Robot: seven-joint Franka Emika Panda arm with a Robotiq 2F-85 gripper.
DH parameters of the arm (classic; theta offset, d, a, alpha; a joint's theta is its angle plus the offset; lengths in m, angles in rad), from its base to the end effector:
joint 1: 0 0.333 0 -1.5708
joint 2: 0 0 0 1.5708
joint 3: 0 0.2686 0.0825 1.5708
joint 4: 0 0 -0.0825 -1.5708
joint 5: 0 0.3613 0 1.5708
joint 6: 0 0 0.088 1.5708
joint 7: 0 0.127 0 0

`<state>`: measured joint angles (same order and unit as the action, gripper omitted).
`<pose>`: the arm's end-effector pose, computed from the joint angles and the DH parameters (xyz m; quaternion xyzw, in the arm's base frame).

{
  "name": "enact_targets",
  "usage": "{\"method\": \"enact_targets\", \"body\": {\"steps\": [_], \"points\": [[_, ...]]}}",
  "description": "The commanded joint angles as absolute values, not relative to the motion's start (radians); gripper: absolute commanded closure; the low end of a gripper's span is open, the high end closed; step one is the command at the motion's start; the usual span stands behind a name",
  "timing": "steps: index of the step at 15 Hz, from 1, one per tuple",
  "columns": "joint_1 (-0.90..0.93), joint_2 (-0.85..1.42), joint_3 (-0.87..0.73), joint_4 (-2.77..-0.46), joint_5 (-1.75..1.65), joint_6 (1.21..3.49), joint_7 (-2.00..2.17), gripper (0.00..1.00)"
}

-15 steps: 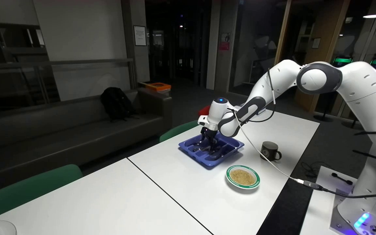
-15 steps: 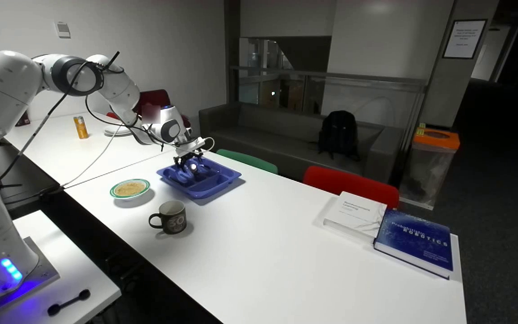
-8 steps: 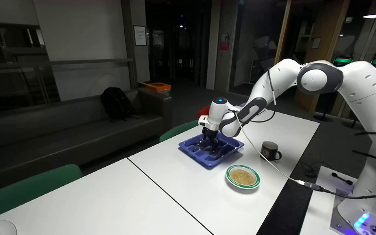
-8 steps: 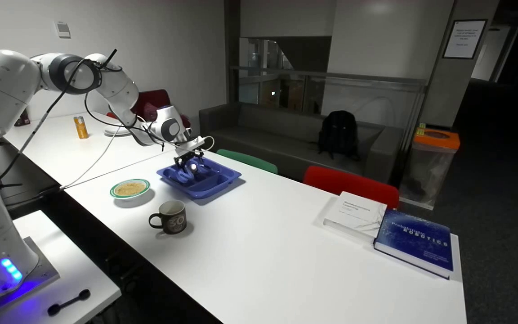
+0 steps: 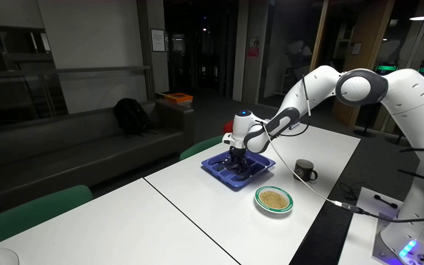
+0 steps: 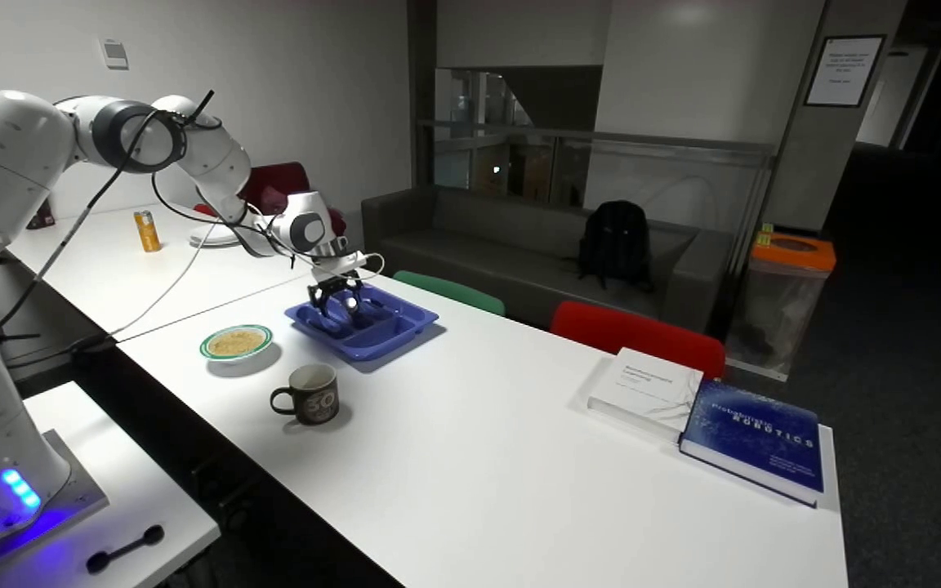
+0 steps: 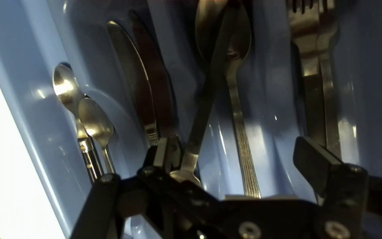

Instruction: Pick up a silver spoon from the blue tray, stir the contents in the bowl using the spoon, place the spoon back on the tray

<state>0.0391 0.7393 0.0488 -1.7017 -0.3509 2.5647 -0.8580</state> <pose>0.6384 0.0561 0.1381 0.8165 0.5670 0.0251 0.1055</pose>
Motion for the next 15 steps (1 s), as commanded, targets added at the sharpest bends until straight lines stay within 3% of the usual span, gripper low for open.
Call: {"method": "enact_targets", "body": {"steps": [1, 15], "points": [[0.006, 0.720, 0.072, -1.688, -0.331, 2.516, -0.878, 0.00], [-0.071, 0.799, 0.125, -1.573, -0.220, 2.464, -0.937, 0.00]]}}
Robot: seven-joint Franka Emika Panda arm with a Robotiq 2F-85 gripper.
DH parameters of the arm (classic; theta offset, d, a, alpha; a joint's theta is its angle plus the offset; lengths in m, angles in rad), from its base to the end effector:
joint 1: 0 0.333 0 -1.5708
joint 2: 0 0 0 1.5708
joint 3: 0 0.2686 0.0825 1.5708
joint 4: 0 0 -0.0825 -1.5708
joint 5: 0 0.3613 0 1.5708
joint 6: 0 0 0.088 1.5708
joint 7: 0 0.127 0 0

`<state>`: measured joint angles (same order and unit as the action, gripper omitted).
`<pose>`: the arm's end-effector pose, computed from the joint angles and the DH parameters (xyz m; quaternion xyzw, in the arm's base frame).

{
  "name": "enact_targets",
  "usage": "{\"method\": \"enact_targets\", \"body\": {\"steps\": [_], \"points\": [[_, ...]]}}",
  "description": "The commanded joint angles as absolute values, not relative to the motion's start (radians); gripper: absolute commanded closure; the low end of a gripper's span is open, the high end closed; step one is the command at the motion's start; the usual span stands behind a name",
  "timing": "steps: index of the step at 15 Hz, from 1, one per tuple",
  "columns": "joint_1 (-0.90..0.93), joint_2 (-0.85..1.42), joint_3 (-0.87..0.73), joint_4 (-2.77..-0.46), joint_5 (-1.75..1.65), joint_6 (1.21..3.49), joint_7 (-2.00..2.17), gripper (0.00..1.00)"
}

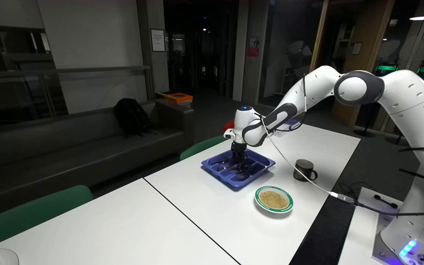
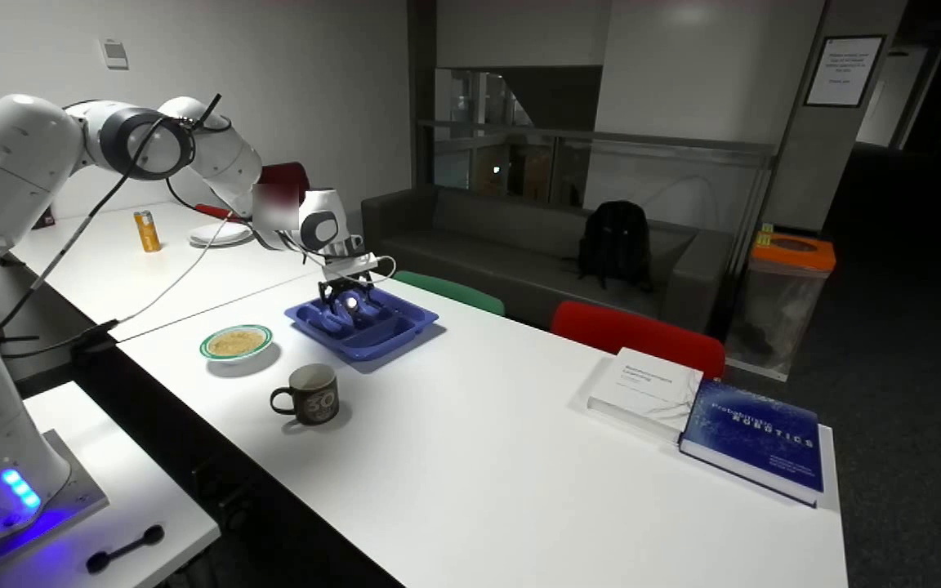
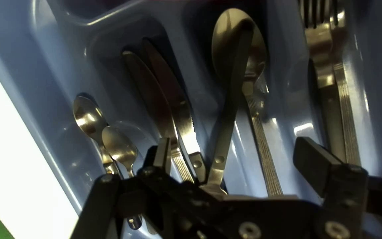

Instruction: Pick up a silver spoon from the blue tray, stir the contents in the bowl using the spoon, place the spoon back on the tray

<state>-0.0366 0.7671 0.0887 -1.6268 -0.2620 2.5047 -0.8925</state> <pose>0.6534 0.0282 0.1455 0.8451 0.5288 0.0313 0.0728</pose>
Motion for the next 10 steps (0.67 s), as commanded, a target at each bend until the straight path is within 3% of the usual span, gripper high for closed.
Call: {"method": "enact_targets", "body": {"steps": [1, 10], "points": [[-0.069, 0.810, 0.124, -1.565, -0.215, 2.461, -0.938, 0.00], [-0.052, 0.876, 0.107, -1.492, -0.226, 2.426, -0.919, 0.00]]}}
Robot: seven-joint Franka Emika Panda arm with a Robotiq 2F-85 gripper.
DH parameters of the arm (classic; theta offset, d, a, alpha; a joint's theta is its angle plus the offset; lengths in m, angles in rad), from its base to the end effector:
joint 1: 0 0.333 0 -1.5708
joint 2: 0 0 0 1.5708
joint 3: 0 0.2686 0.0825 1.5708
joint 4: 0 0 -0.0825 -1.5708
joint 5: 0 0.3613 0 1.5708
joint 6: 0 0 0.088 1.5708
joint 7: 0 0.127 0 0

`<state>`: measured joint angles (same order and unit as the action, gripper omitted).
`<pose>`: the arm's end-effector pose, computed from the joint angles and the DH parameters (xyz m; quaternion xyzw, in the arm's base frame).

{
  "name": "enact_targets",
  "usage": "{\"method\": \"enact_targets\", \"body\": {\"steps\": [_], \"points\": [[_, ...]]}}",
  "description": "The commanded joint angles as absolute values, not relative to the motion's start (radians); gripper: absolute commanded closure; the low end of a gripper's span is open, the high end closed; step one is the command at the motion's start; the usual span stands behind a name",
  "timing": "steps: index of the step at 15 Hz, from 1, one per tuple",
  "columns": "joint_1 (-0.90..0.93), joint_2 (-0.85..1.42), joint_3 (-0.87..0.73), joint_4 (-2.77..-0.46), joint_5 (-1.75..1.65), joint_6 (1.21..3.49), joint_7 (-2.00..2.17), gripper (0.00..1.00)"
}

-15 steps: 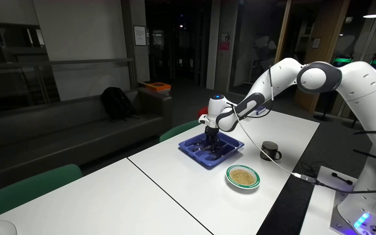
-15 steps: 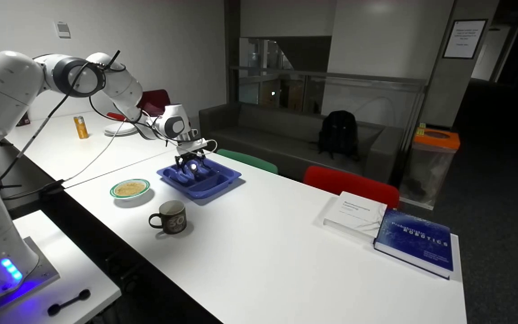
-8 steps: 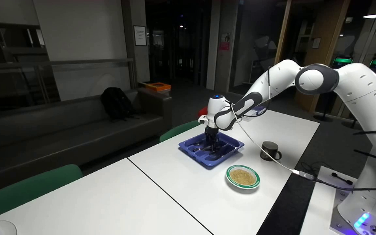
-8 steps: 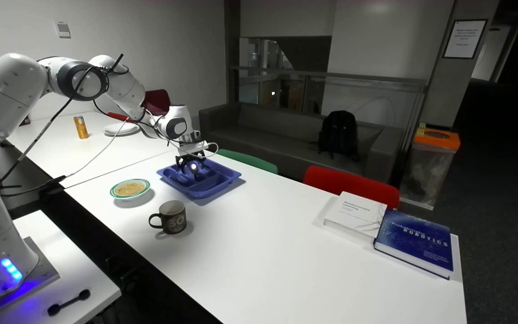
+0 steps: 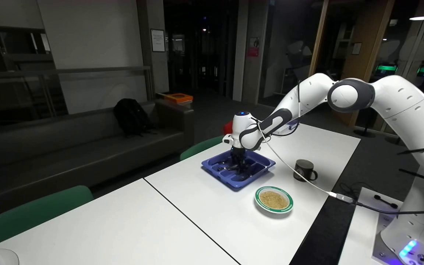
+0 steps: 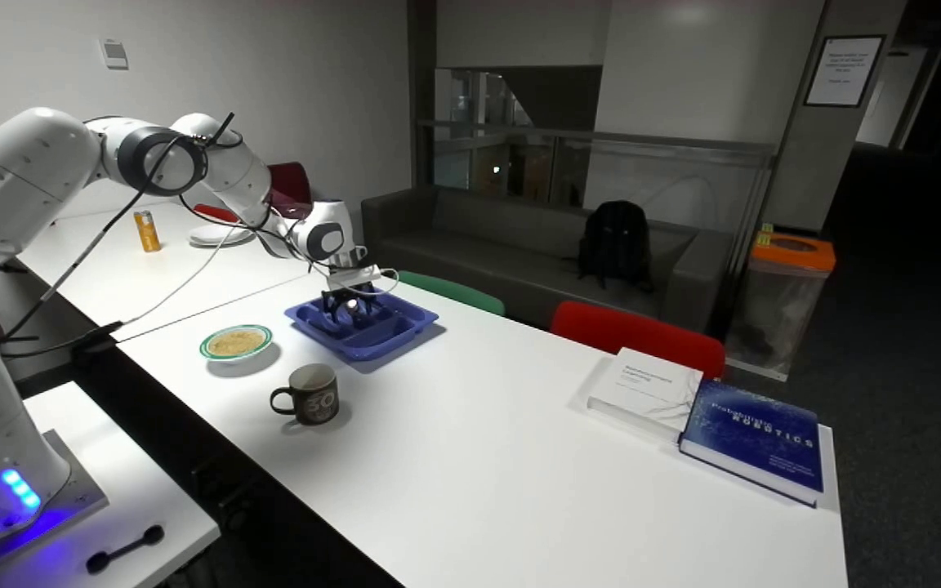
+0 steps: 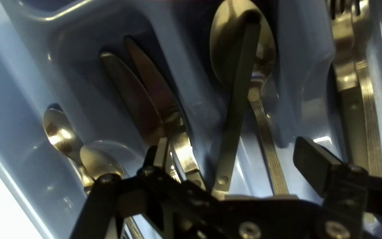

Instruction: Pick up a silver spoon from the blue tray, stir the contents in the bowl using the spoon, place the spoon back on the tray

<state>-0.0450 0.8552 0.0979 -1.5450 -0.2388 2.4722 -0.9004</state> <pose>0.6589 0.0263 0.1180 0.8515 0.5212 0.0191 0.0539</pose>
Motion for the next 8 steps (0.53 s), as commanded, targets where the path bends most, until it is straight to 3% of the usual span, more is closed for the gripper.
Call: {"method": "enact_targets", "body": {"steps": [1, 2, 4, 6, 8], "points": [[-0.051, 0.879, 0.107, -1.487, -0.226, 2.424, -0.919, 0.00], [-0.052, 0.881, 0.107, -1.483, -0.226, 2.423, -0.920, 0.05], [-0.051, 0.890, 0.106, -1.468, -0.226, 2.417, -0.919, 0.29], [-0.051, 0.895, 0.106, -1.458, -0.226, 2.411, -0.920, 0.37], [-0.049, 0.896, 0.106, -1.448, -0.226, 2.393, -0.920, 0.54]]}}
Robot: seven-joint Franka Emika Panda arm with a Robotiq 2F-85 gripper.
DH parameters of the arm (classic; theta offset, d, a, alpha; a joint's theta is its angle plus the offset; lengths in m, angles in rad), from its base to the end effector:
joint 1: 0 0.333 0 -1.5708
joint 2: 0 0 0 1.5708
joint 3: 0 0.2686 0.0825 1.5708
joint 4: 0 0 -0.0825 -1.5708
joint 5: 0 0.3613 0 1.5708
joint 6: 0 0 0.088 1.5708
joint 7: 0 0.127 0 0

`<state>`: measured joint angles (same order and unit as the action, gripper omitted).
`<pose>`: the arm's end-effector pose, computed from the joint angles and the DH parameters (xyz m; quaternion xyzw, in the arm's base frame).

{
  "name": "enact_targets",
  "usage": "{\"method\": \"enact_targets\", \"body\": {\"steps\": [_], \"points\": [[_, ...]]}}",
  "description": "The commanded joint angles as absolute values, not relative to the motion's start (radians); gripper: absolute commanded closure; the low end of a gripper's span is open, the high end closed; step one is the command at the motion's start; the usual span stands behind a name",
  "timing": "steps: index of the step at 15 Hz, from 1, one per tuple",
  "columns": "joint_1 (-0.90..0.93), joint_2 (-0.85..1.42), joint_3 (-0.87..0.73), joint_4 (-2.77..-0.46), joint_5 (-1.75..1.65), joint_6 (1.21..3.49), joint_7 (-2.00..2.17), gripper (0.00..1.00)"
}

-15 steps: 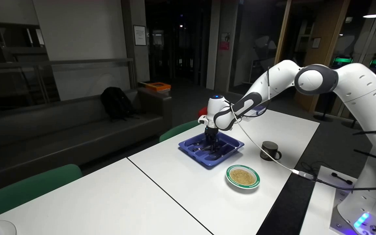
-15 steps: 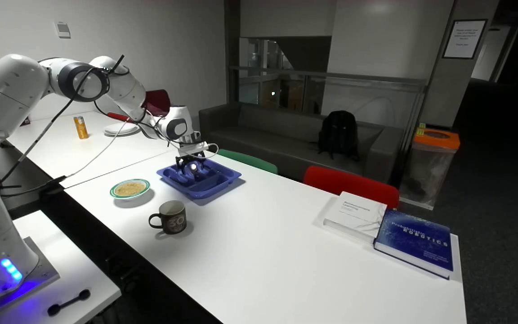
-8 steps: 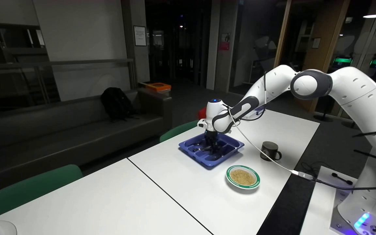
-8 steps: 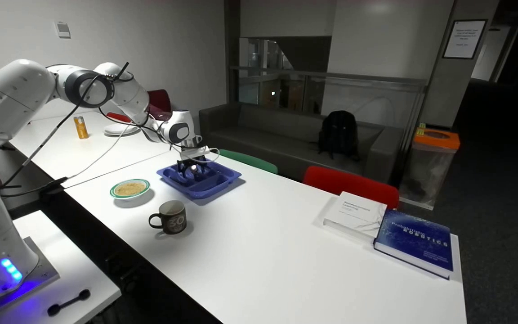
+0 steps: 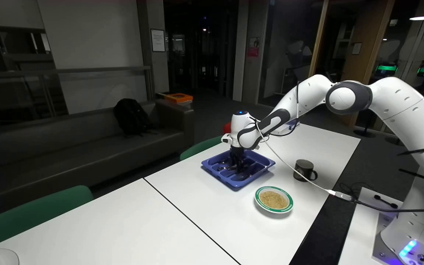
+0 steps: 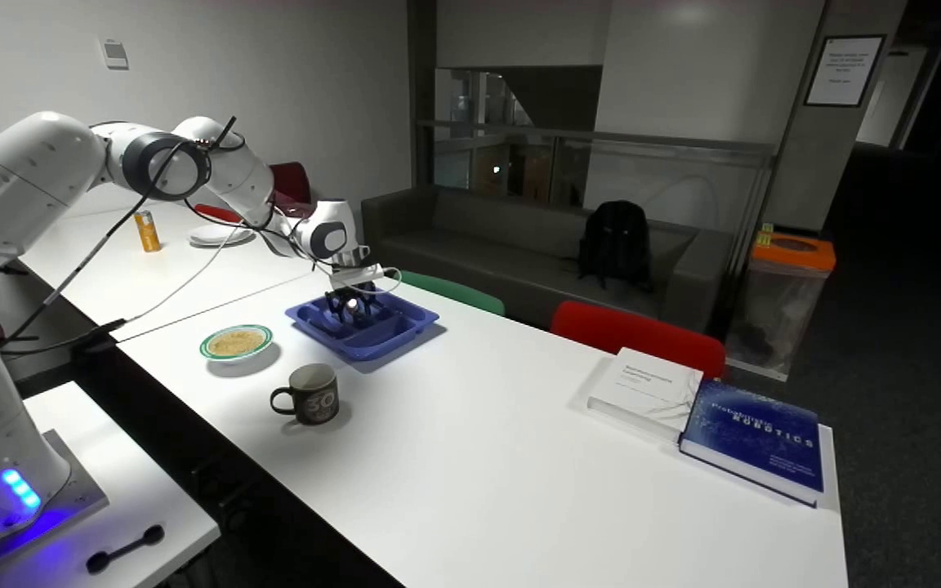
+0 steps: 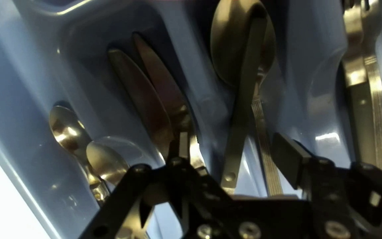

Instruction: Pick up a silver spoon from the blue tray, stir the contents in the bowl using the spoon, place the spoon back on the tray

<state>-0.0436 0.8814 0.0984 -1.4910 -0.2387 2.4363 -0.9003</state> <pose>0.6667 0.0254 0.1191 0.8529 0.5191 0.0147 0.0538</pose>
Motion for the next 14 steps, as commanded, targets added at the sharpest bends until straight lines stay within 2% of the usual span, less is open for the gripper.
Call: {"method": "enact_targets", "body": {"steps": [1, 6, 14], "points": [[-0.047, 0.897, 0.105, -1.442, -0.226, 2.385, -0.920, 0.62], [-0.045, 0.902, 0.103, -1.423, -0.226, 2.361, -0.918, 0.99], [-0.033, 0.892, 0.097, -1.428, -0.234, 2.357, -0.905, 0.97]]}}
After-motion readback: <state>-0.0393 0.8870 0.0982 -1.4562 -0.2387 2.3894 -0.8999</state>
